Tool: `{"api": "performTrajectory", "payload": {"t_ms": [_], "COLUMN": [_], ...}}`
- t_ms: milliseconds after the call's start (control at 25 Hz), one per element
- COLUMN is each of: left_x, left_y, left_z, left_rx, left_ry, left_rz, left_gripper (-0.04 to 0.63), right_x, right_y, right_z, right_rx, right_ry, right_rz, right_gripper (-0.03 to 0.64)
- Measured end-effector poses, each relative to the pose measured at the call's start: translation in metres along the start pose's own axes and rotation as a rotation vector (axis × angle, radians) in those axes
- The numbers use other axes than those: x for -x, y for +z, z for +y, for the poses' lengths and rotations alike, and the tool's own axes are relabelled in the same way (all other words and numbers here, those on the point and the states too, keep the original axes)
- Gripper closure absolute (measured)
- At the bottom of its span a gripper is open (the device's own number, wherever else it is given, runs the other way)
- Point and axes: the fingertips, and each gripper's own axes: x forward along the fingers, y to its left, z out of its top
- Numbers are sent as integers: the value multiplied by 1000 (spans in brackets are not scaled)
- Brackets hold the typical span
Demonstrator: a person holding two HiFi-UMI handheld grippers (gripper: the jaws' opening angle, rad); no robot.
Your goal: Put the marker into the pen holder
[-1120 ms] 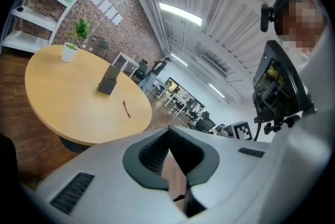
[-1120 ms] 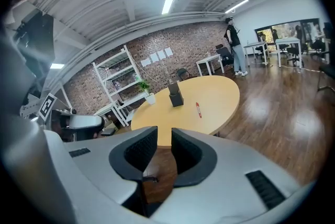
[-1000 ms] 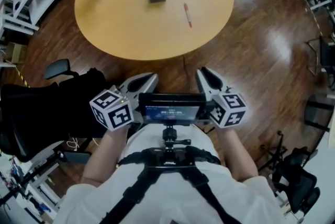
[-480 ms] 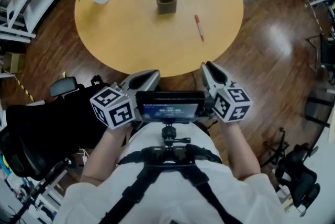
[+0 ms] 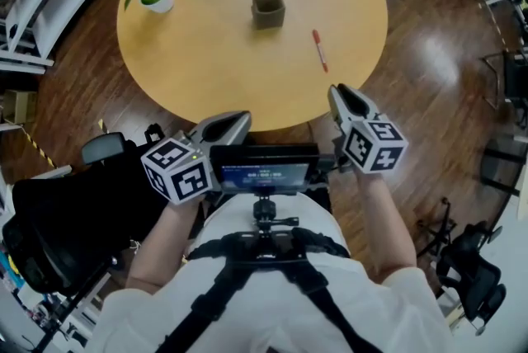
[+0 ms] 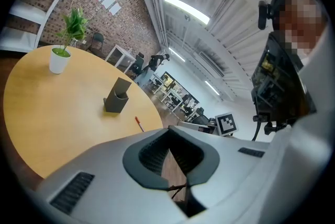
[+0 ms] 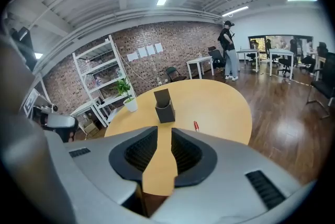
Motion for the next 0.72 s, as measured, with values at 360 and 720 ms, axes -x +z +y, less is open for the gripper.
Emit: {"api": "performTrajectory", "payload": {"t_ms": [360, 720], "left_x": [-20, -25], "left_y": [6, 8], "left_z": [4, 10], "left_rx": [9, 33], "left_ry": [55, 139], "left_rz": [-20, -106], "left_gripper": [603, 603], "right_x": [-59, -148], "right_y": [0, 6], "right_z": [-51, -98], "right_rx": [107, 266], "right_ry": [11, 41], "right_rz": [152, 380], "right_gripper": [522, 511]}}
